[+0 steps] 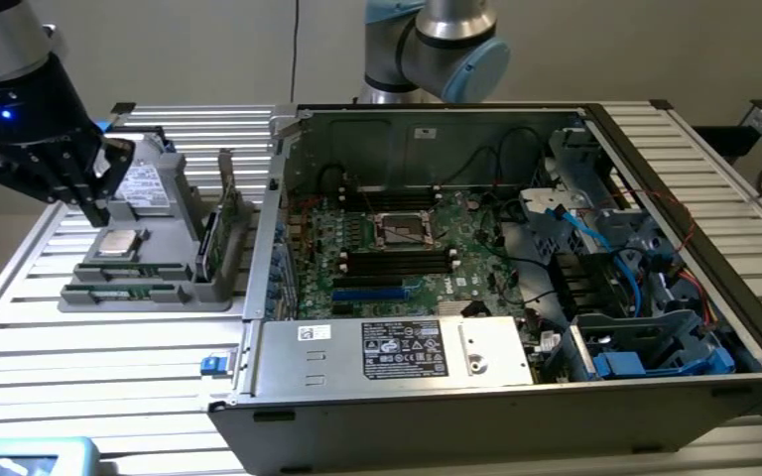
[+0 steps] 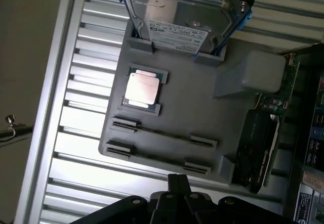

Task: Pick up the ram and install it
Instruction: 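Pick up the ram and move it above insertion slot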

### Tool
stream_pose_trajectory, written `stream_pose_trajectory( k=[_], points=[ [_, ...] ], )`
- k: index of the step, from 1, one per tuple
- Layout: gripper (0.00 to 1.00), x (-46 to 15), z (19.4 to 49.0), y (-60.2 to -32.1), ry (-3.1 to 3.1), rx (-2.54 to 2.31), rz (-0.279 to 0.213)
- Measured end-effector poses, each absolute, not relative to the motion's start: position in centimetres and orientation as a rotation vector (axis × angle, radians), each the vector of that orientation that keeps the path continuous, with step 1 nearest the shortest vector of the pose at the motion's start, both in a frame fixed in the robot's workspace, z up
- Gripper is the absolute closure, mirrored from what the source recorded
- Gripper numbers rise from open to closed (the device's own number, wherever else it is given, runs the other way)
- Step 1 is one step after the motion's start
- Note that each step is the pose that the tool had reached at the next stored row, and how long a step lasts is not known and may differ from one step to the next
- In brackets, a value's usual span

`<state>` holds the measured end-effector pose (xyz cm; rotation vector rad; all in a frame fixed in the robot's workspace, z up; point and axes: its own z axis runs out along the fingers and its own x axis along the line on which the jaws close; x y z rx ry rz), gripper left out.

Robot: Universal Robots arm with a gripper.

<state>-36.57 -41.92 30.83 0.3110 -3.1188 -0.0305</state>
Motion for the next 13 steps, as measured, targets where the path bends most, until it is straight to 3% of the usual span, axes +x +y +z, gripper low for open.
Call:
stream_pose_trajectory(
  k=[13],
  points=[
    [0.89,-36.58,30.72,-41.92,-3.058,0.676,-0.032]
  ],
)
